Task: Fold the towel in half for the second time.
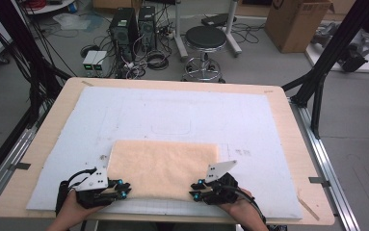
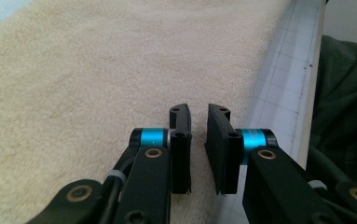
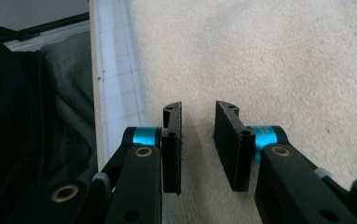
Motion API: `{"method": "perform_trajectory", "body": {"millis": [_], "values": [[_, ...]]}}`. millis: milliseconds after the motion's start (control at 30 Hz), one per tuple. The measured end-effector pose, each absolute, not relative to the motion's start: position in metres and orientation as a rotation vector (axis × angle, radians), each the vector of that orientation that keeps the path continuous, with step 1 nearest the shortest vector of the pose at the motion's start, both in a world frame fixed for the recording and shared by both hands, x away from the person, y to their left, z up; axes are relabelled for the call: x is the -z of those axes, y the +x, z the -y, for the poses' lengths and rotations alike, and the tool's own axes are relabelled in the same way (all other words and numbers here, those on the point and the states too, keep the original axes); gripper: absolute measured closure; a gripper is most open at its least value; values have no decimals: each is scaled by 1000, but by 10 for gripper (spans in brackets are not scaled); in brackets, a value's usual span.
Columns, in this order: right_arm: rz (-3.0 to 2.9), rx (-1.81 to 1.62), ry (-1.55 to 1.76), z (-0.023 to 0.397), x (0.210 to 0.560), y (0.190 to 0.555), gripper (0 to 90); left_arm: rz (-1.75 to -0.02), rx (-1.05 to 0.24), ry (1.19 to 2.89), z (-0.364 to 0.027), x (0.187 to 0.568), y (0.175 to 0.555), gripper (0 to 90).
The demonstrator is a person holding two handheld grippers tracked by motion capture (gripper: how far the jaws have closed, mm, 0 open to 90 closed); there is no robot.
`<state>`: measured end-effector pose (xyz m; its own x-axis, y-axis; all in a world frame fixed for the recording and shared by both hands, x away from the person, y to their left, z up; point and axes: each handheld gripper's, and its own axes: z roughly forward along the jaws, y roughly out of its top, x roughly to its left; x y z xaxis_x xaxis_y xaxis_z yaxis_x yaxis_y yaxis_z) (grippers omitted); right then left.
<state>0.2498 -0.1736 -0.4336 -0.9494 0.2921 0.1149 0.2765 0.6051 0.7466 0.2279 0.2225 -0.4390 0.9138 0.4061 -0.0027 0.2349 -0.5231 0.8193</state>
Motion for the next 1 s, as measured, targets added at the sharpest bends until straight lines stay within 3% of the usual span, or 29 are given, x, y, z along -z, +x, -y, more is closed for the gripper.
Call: {"method": "perform_trajectory", "body": {"millis": [267,700,1000], "values": [[-2755,-1384,543,192,431,248,652,-476,-237,2085,-232,437,226,697],[-2714,-1358,608,222,435,247,598,-558,-251,2046,-256,441,226,647],[-2563,-1383,779,232,414,278,503,-682,-334,1913,-265,420,261,553]]}}
